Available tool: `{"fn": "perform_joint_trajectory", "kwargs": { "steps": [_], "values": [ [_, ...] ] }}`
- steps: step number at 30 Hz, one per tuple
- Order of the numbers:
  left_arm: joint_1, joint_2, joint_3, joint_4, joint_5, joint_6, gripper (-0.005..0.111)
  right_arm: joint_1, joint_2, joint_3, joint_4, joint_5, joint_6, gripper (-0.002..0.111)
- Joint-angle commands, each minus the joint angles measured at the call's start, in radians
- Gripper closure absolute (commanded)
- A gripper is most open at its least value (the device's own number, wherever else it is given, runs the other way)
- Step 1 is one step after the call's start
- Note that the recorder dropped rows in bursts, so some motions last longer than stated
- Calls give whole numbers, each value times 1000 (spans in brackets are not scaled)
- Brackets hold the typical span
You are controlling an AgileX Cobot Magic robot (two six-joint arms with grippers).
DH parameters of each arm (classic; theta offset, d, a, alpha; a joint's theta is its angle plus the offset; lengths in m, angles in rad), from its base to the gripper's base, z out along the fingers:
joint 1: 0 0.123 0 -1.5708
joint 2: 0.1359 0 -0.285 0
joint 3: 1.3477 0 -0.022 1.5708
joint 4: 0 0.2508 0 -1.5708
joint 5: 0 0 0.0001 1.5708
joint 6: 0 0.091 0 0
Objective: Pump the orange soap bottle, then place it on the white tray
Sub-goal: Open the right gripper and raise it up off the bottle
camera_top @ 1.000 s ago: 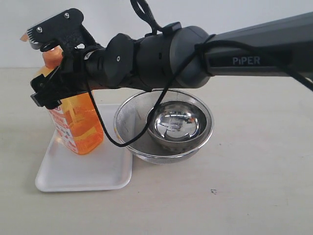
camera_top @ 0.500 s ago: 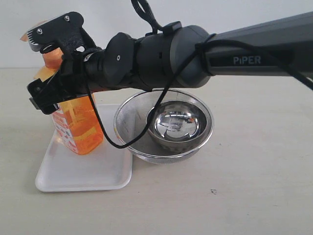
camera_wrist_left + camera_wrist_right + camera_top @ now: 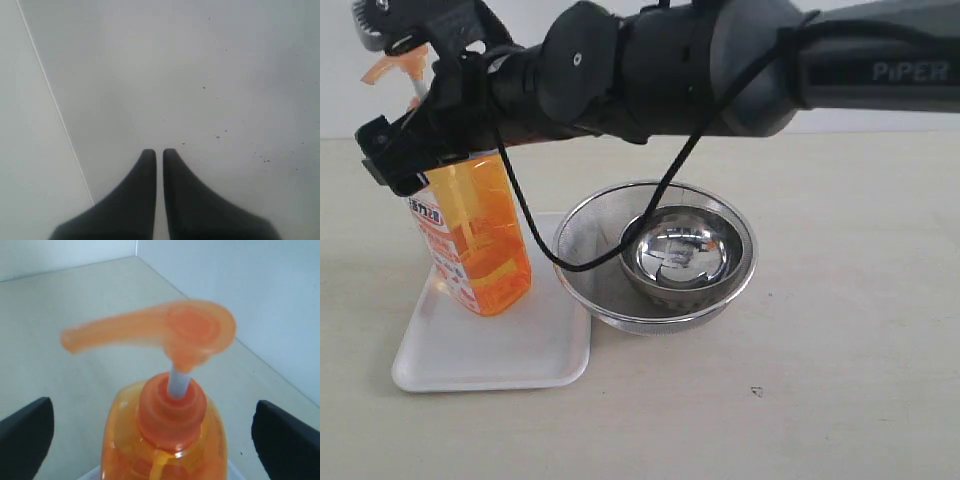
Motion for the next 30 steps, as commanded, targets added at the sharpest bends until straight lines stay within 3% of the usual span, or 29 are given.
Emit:
{"fn": "perform_joint_trajectory", "kwargs": {
  "steps": [1,17,30],
  "values": [
    [1,-1,-6,-9,1,2,102,-9,-61,-5,-14,50,-21,10],
    [1,-1,-6,4,11,2,102,-61,-119,-5,-152,327,37,10],
    [1,-1,-6,7,11,2,102,-61,-263,-5,-781,420,424,10]
  ]
}}
